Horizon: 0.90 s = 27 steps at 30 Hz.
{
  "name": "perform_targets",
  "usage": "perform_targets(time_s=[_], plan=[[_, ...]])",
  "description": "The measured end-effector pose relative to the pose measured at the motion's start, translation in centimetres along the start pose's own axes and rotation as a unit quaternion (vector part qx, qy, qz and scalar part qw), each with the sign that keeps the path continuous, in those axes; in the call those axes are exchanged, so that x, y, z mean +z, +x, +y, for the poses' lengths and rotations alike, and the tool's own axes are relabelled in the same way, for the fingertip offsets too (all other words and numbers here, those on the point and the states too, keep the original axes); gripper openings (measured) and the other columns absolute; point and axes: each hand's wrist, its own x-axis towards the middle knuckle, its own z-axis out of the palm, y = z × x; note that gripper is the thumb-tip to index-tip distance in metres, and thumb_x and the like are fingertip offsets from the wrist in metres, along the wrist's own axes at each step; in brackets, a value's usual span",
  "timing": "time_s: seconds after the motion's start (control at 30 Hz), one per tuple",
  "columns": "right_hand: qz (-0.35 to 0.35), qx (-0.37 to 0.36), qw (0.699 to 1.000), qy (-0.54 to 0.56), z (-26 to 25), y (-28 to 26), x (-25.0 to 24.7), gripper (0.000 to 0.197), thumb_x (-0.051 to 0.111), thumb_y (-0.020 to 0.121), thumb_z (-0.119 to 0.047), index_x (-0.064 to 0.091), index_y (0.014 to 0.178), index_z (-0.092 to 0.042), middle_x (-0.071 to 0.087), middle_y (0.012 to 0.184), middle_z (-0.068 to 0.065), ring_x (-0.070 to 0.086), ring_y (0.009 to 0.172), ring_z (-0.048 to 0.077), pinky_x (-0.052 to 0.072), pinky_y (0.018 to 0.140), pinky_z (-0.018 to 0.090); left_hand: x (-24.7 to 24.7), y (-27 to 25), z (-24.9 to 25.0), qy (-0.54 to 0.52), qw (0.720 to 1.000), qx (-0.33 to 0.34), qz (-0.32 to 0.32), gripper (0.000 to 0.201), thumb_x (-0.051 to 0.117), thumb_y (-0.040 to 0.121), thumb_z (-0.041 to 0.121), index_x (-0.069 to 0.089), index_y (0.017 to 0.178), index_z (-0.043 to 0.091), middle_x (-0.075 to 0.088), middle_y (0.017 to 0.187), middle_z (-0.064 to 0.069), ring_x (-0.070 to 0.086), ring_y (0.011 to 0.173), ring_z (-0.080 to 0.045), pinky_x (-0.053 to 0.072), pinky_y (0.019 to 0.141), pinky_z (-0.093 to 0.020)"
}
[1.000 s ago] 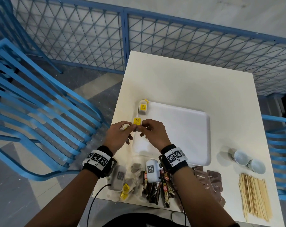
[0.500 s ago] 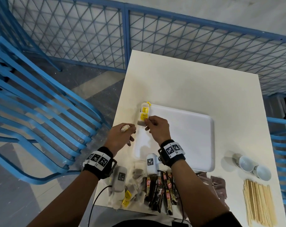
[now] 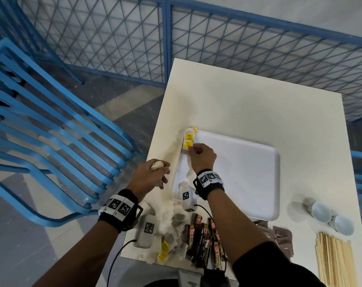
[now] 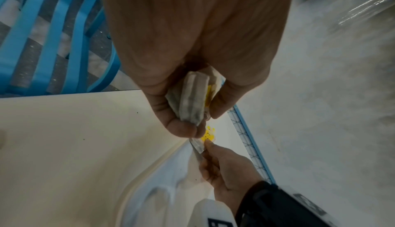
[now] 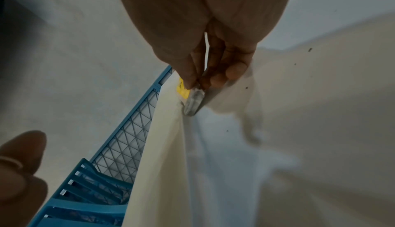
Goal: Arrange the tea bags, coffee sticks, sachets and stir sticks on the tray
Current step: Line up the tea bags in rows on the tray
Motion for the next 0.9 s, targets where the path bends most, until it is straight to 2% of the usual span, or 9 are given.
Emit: perform_targets(time_s=[0.07, 0.13, 0.2, 0.4, 0.5, 0.67, 0.73, 0.83, 0.9], plan=[[0.014, 0.012, 0.999, 0.032, 0.2, 0.0, -0.2, 0.017, 0.075, 0.088, -0.03, 0.07, 0.096, -0.016, 0.066, 0.076, -0.005, 0.06, 0.07, 0.009, 0.039, 0.062, 0.006, 0.2, -0.1, 0.1, -0.017, 1.0, -0.005, 0.003, 0.013, 0.066, 0.093, 0.003, 0.067, 0.106, 0.001, 0.067, 0.088, -0.016, 0.066, 0.065, -0.024, 0.05, 0.051, -0.032], [0.02, 0.02, 0.998, 0.049, 0.4, 0.0, -0.3, 0.02, 0.076, 0.087, -0.03, 0.067, 0.097, -0.015, 0.064, 0.075, -0.005, 0.056, 0.065, -0.001, 0.036, 0.058, 0.0, 0.3, 0.1, 0.1, -0.048, 0.999, -0.013, 0.002, 0.017, 0.068, 0.091, 0.0, 0.064, 0.108, -0.001, 0.065, 0.09, -0.019, 0.066, 0.067, -0.027, 0.051, 0.053, -0.034], [0.022, 0.027, 0.998, 0.048, 0.7, -0.1, -0.4, 0.02, 0.077, 0.087, -0.027, 0.069, 0.098, -0.012, 0.066, 0.077, -0.002, 0.055, 0.066, -0.001, 0.035, 0.059, -0.002, 0.3, 0.1, 0.1, -0.078, 0.997, -0.026, 0.0, 0.019, 0.065, 0.091, -0.006, 0.061, 0.109, -0.001, 0.064, 0.094, -0.02, 0.065, 0.069, -0.028, 0.052, 0.054, -0.036], [0.01, 0.019, 1.0, 0.014, 0.6, -0.1, -0.2, 0.012, 0.071, 0.088, -0.019, 0.076, 0.096, -0.012, 0.075, 0.089, 0.003, 0.065, 0.084, 0.016, 0.034, 0.063, 0.002, 0.1, -0.2, 0.1, -0.099, 0.995, -0.014, -0.026, 0.017, 0.052, 0.097, -0.01, 0.058, 0.11, -0.002, 0.067, 0.095, -0.019, 0.066, 0.075, -0.029, 0.058, 0.064, -0.041], [0.011, 0.019, 1.0, 0.016, 0.7, 0.1, -0.3, 0.013, 0.071, 0.089, -0.019, 0.077, 0.098, -0.013, 0.075, 0.09, 0.002, 0.063, 0.084, 0.015, 0.034, 0.064, -0.001, 0.0, -0.4, 0.3, -0.109, 0.993, -0.009, -0.033, 0.012, 0.053, 0.099, -0.008, 0.06, 0.108, -0.004, 0.068, 0.092, -0.018, 0.067, 0.073, -0.03, 0.061, 0.066, -0.04], [0.024, 0.033, 0.998, 0.041, 1.2, 0.4, -0.2, 0.022, 0.075, 0.088, -0.025, 0.071, 0.106, -0.013, 0.064, 0.075, -0.008, 0.059, 0.075, 0.01, 0.039, 0.073, 0.011, -0.1, -0.7, 0.3, -0.105, 0.994, -0.01, -0.034, 0.011, 0.056, 0.098, -0.006, 0.062, 0.107, -0.004, 0.068, 0.093, -0.019, 0.067, 0.074, -0.031, 0.06, 0.065, -0.04], [0.018, 0.029, 0.999, 0.039, 0.9, 0.6, -0.1, 0.022, 0.076, 0.087, -0.026, 0.07, 0.103, -0.013, 0.063, 0.073, -0.008, 0.059, 0.071, 0.009, 0.04, 0.066, 0.006, -0.1, -0.7, 0.3, -0.099, 0.995, -0.011, -0.033, 0.012, 0.056, 0.098, -0.006, 0.063, 0.107, -0.003, 0.069, 0.093, -0.019, 0.067, 0.075, -0.031, 0.06, 0.065, -0.04], [0.024, 0.019, 0.999, 0.026, 0.4, 1.0, 0.0, 0.021, 0.079, 0.083, -0.029, 0.07, 0.095, -0.014, 0.064, 0.074, -0.006, 0.06, 0.073, 0.011, 0.04, 0.064, 0.009, -0.2, -0.9, 0.3, -0.09, 0.995, -0.012, -0.033, 0.011, 0.056, 0.098, -0.005, 0.063, 0.106, -0.001, 0.069, 0.093, -0.018, 0.068, 0.075, -0.029, 0.06, 0.065, -0.039], [0.026, 0.021, 0.999, 0.021, 0.3, 1.2, 0.1, 0.018, 0.08, 0.081, -0.027, 0.071, 0.09, -0.014, 0.066, 0.076, -0.005, 0.062, 0.074, 0.011, 0.04, 0.061, 0.005, -0.4, -1.0, 0.2, -0.088, 0.996, -0.014, -0.032, 0.011, 0.056, 0.099, -0.004, 0.064, 0.105, 0.0, 0.069, 0.092, -0.017, 0.068, 0.076, -0.028, 0.06, 0.065, -0.038]])
